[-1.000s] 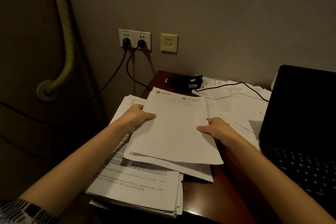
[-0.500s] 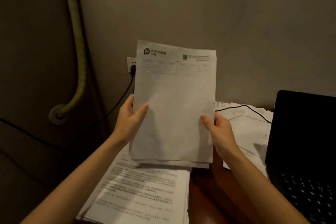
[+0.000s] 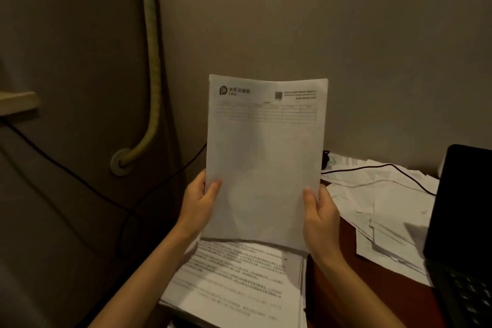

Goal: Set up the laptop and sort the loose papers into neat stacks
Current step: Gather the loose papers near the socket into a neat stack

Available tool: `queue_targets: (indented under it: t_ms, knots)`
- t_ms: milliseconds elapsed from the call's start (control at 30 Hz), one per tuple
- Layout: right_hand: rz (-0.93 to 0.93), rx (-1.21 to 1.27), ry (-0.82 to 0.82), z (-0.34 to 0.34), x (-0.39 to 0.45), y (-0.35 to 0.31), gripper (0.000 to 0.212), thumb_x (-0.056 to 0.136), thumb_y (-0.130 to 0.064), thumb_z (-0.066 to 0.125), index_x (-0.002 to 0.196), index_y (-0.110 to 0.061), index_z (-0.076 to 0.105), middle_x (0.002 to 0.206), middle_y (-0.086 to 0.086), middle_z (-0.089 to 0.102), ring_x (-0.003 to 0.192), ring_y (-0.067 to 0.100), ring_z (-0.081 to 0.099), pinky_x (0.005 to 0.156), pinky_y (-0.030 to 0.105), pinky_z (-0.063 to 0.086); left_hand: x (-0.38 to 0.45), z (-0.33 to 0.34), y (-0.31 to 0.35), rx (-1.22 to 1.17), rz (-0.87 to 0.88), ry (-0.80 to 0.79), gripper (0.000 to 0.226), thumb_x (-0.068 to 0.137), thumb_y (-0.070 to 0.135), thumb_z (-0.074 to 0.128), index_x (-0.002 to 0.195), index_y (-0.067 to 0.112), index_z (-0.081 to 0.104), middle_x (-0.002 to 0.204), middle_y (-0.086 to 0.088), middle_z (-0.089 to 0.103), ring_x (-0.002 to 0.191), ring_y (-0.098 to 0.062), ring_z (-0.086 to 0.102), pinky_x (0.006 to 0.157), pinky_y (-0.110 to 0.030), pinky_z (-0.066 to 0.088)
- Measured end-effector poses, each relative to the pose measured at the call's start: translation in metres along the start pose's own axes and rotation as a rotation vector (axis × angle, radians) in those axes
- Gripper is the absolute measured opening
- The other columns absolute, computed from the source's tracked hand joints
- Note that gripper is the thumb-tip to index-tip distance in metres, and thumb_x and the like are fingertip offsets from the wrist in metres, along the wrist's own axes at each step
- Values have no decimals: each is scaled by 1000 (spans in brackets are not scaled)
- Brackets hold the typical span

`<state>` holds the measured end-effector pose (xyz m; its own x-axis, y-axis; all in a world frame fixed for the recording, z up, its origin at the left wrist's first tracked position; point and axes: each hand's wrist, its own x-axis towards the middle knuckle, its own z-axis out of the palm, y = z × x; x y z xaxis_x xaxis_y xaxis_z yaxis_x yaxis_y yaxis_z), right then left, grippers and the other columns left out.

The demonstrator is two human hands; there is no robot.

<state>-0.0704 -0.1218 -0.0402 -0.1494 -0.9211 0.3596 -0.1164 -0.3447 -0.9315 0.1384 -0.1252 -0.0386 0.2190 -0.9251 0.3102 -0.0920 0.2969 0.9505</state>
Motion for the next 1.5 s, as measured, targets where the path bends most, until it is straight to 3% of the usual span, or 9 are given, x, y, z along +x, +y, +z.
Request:
queue_targets:
  t_ms: [167, 367, 567, 733, 933, 1033, 1200, 1333, 1500]
  knots:
    - [34, -100, -38, -3, -6, -5, 9, 95, -18, 54, 97, -25, 58, 96, -12, 66, 85, 1, 64, 64, 11, 51, 1, -18, 12, 122, -62, 11, 19, 95, 13, 54, 113, 21, 55, 107, -1, 65, 95, -20, 66, 79, -36, 57]
    - [222, -294, -205, -5, -43, 4, 55, 89, -16, 63, 140, -21, 41, 105, -6, 66, 81, 0, 62, 61, 8, 48, -23, -39, -3, 458, -258, -66, 49, 93, 14, 57, 138, 20, 38, 125, -7, 57, 107, -24, 59, 91, -41, 51]
    - [238, -422, -219, -2, -69, 12, 66, 88, -19, 66, 145, -24, 33, 116, -1, 66, 101, 18, 65, 89, 39, 54, -42, -44, -16, 663, -288, -135, 70, 94, 19, 58, 150, 25, 17, 137, -7, 50, 122, -27, 51, 102, -43, 43]
    - [168, -699, -141, -5, -76, 15, 71, 87, -31, 66, 147, -23, 29, 130, 4, 52, 115, 19, 49, 94, 33, 43, -51, -48, -16, 964, -205, -228, 81, 86, 47, 62, 150, 28, 18, 152, -2, 29, 137, -25, 31, 109, -46, 32]
    - [407, -239, -125, -2, -84, 20, 56, 99, -36, 43, 149, -25, 23, 157, -5, 18, 143, 16, 19, 114, 36, 19, -58, -42, -12, 436, -525, -231, 58, 99, 35, 45, 150, 16, 24, 148, 0, 38, 121, -14, 46, 89, -22, 37]
    - [434, -218, -208, 2, -86, 16, 55, 100, -43, 33, 151, -31, 15, 159, -10, 0, 146, 11, 3, 114, 34, 8, -61, -35, -14, 411, -492, -253, 48, 101, 25, 43, 146, 13, 31, 135, 5, 47, 104, -7, 47, 84, -20, 39]
    - [478, -254, -345, 0, -86, 7, 58, 97, -50, 28, 150, -38, 7, 156, -11, -22, 145, 14, -10, 115, 42, 3, -56, -40, -8, 483, -522, -405, 48, 100, 24, 46, 145, 17, 31, 127, 11, 47, 115, -12, 50, 88, -26, 38]
    - [465, -237, -293, -14, -73, 7, 53, 100, -46, 29, 150, -35, 16, 158, -9, -13, 146, 15, -1, 115, 39, 9, -36, -37, 0, 848, -487, -408, 75, 95, 33, 54, 152, 14, 10, 155, -3, 26, 137, -27, 33, 106, -39, 33]
    - [406, -377, -220, -38, -31, 35, 43, 100, -30, 42, 141, -19, 41, 151, 2, 33, 139, 19, 30, 113, 38, 27, 2, 9, 6, 969, -207, -485, 62, 94, 30, 57, 147, 13, 29, 148, -4, 37, 136, -26, 36, 102, -35, 35]
